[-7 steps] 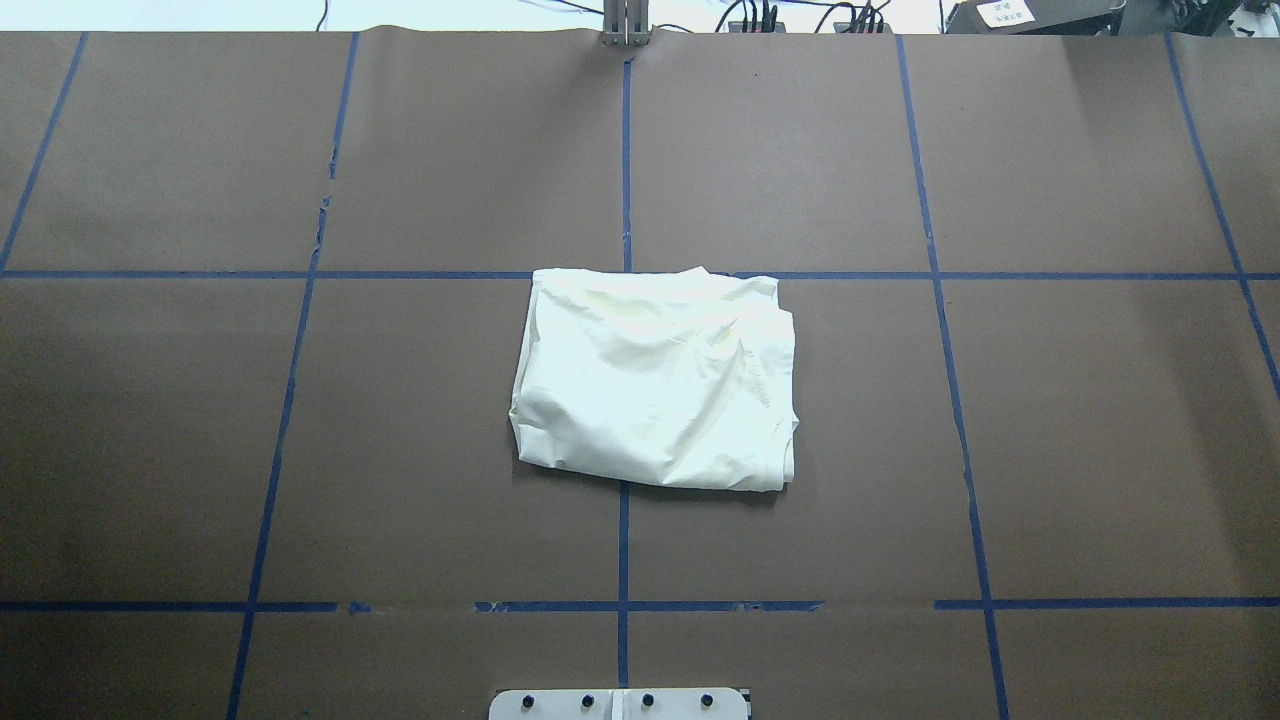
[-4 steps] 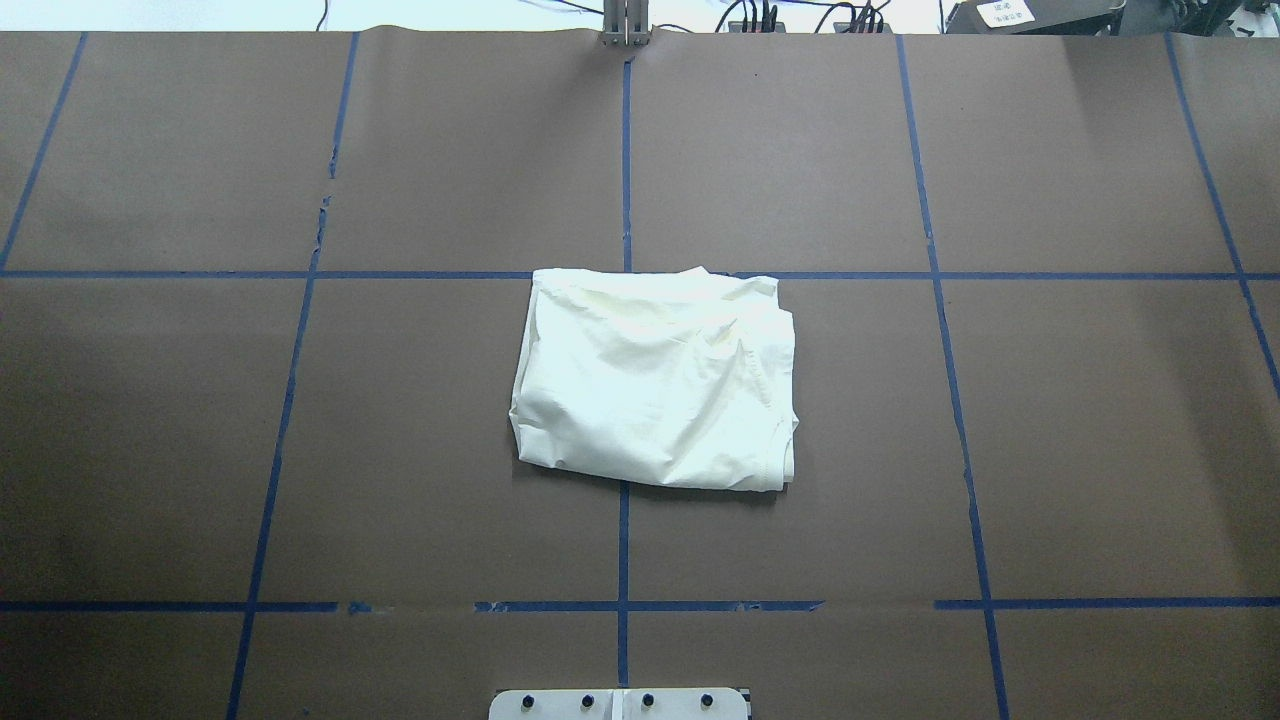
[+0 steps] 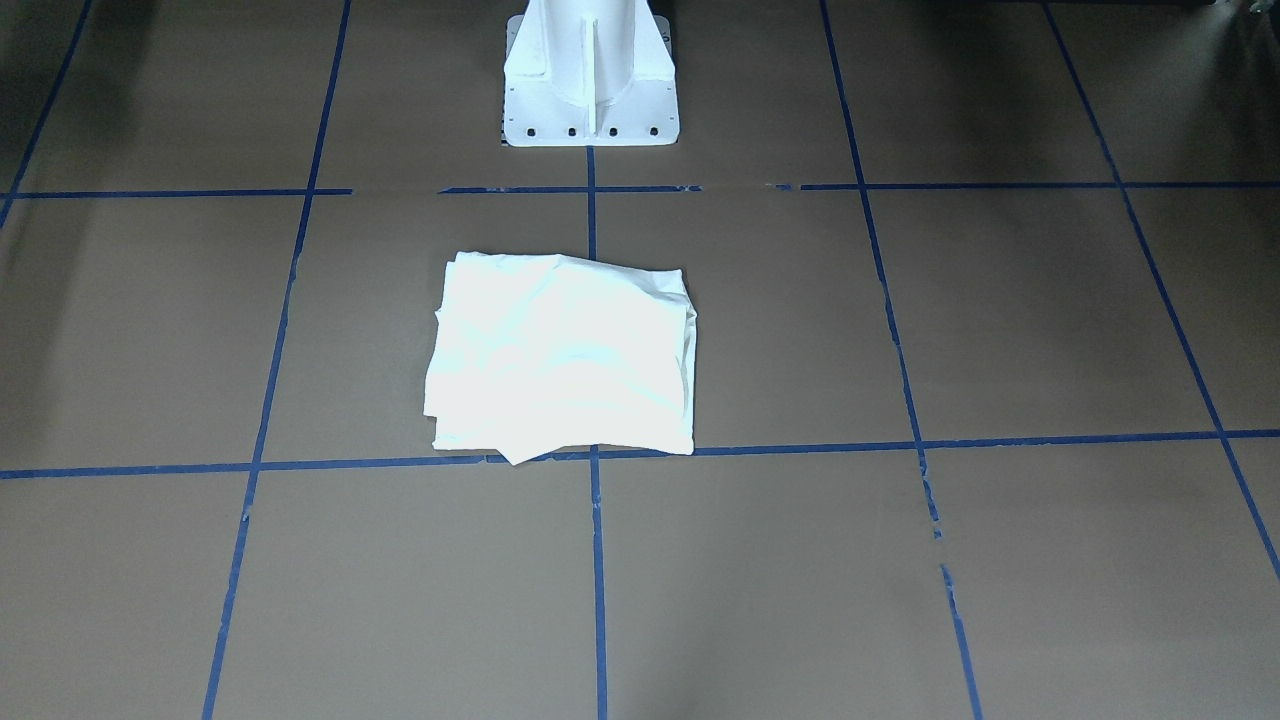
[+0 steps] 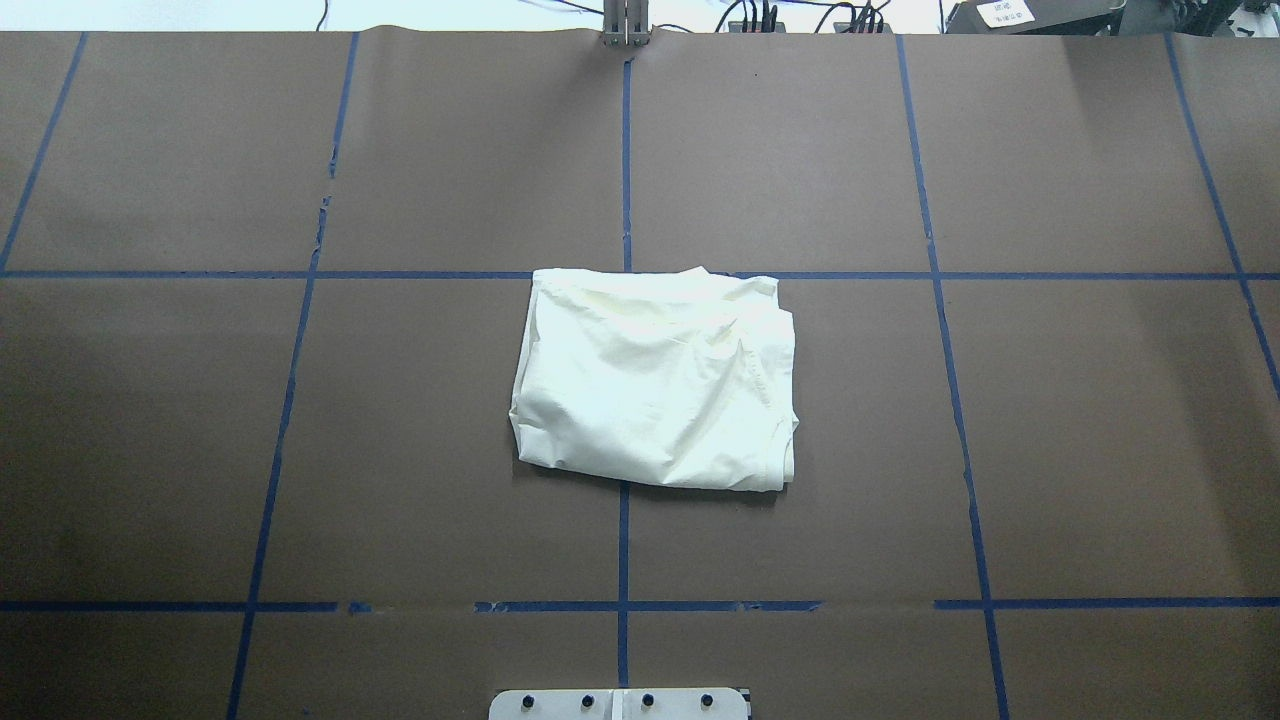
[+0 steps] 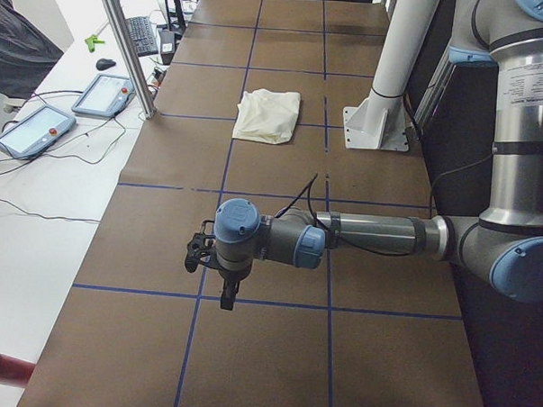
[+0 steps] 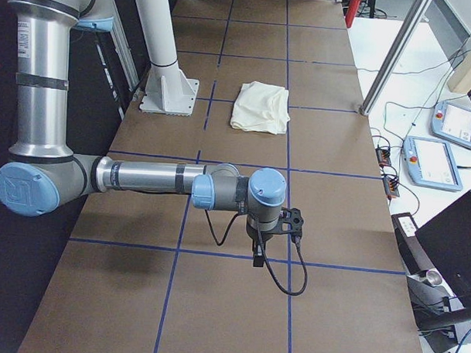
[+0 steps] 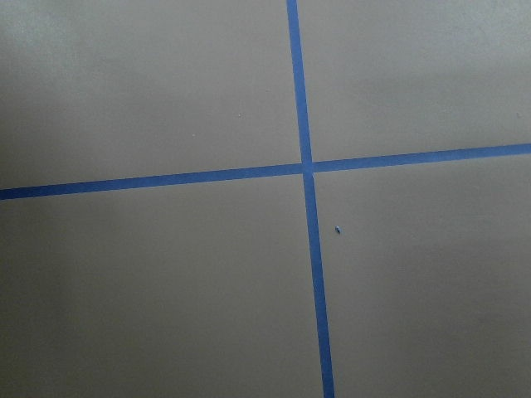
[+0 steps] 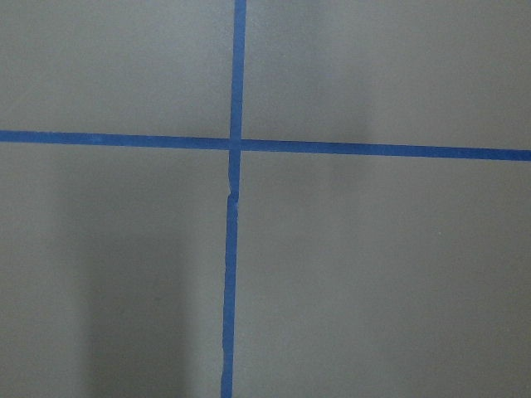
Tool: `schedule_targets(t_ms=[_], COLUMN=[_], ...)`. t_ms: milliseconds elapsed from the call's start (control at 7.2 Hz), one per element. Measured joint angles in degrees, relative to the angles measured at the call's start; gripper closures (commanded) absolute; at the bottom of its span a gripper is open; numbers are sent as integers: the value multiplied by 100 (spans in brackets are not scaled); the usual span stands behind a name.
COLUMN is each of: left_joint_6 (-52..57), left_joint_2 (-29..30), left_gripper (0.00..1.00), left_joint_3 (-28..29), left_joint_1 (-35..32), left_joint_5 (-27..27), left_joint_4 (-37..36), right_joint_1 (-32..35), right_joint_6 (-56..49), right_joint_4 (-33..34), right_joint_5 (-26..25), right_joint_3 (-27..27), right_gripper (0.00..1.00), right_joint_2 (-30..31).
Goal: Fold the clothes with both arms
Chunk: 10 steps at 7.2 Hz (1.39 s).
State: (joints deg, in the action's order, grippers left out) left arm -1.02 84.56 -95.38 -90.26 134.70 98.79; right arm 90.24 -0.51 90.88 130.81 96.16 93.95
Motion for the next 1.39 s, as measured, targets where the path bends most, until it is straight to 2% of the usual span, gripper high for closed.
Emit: schedule_targets(t_ms=[1389], left_joint_6=[-3], left_joint_2=[-10], left_gripper=[0], left_joint_3=[-5], left_joint_1=[0], left_joint_5=[-23], left_joint_4=[-18], right_joint_1=[-85], right_joint_6=[7], right_joint_4=[0], right_joint_5=[-21], right_joint_3=[-1], right_gripper=[0], right_joint_2=[16])
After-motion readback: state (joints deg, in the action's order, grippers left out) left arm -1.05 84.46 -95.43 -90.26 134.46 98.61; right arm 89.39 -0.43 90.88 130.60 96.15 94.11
